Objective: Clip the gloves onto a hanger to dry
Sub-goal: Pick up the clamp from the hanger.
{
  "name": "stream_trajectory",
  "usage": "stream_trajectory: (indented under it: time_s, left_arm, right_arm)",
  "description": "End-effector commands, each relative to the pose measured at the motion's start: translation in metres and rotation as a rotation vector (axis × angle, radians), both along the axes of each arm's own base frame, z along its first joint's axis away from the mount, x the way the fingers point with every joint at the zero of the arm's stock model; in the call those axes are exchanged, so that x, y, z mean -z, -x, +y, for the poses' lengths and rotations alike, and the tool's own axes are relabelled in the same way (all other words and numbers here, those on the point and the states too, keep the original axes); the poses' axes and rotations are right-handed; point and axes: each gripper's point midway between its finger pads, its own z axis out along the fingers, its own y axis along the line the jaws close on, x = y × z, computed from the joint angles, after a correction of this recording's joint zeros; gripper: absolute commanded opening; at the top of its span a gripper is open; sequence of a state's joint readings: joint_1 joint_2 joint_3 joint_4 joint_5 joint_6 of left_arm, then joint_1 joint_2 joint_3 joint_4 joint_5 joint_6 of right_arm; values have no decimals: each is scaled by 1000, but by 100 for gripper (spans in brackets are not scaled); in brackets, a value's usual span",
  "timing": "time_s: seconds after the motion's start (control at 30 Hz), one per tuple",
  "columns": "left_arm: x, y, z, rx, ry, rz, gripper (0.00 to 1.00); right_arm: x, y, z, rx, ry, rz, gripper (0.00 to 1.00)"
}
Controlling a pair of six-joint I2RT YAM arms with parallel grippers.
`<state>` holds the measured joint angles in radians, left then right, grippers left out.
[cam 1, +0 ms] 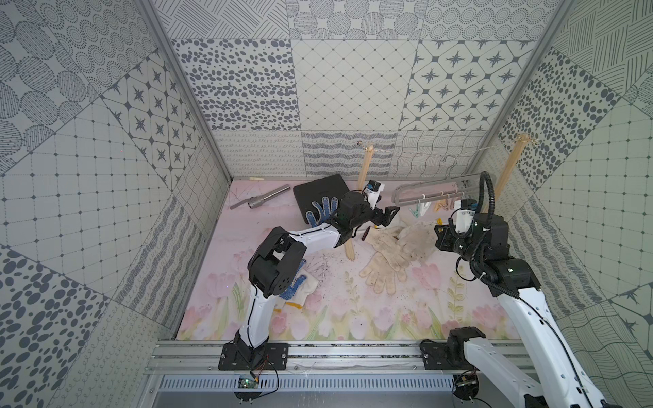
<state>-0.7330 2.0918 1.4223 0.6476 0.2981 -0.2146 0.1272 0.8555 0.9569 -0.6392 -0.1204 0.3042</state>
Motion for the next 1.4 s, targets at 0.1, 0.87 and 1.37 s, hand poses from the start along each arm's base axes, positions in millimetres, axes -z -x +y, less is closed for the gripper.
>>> stream_trajectory:
  time_s: [0.1,0.87,1.37]
  left_arm:
    - [-32,20,-9,109,212,-153,93]
    - [-32,25,-21,22,300,-382,88]
    - [-39,19,-31,30,272,-407,92]
  right_arm:
    - [-4,-6,3,-24,-26,-39,0]
    - [-3,4,5,-43,-59,-42,0]
    - [-8,11,1,-48,-53,-42,0]
